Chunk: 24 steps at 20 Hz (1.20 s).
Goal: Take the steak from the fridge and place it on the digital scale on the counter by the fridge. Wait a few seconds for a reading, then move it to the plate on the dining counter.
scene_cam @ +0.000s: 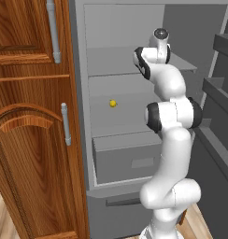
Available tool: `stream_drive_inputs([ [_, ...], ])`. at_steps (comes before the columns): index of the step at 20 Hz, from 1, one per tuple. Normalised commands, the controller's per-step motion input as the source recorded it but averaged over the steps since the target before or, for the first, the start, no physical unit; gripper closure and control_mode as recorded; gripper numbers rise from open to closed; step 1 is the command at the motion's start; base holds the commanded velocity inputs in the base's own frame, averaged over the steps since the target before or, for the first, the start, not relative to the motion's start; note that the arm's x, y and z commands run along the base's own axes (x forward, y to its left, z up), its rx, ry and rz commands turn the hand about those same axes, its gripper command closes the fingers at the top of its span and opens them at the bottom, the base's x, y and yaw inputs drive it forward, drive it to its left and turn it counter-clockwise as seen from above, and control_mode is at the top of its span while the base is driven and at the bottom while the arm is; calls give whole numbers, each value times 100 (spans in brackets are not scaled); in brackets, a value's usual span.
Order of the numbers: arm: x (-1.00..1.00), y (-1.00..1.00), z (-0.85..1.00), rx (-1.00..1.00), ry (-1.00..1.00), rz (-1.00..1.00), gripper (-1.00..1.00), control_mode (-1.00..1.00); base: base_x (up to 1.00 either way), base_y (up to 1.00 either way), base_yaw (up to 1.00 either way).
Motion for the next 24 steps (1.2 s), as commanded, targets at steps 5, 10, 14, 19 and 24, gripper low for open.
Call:
stream_drive_inputs([
  [5, -2, 0, -38, -1, -3, 2, 100, -100, 0, 0, 0],
  [10, -52, 11, -39, -3, -19, 4, 100, -100, 0, 0, 0],
  [14, -94, 11, -22, -2, -22, 4, 100, -100, 0, 0, 0],
  [19, -100, 5, -1, 0, -18, 1, 100, -100, 0, 0, 0],
  [24, -100, 20, 18, 0, -4, 1, 100, -100, 0, 0, 0],
])
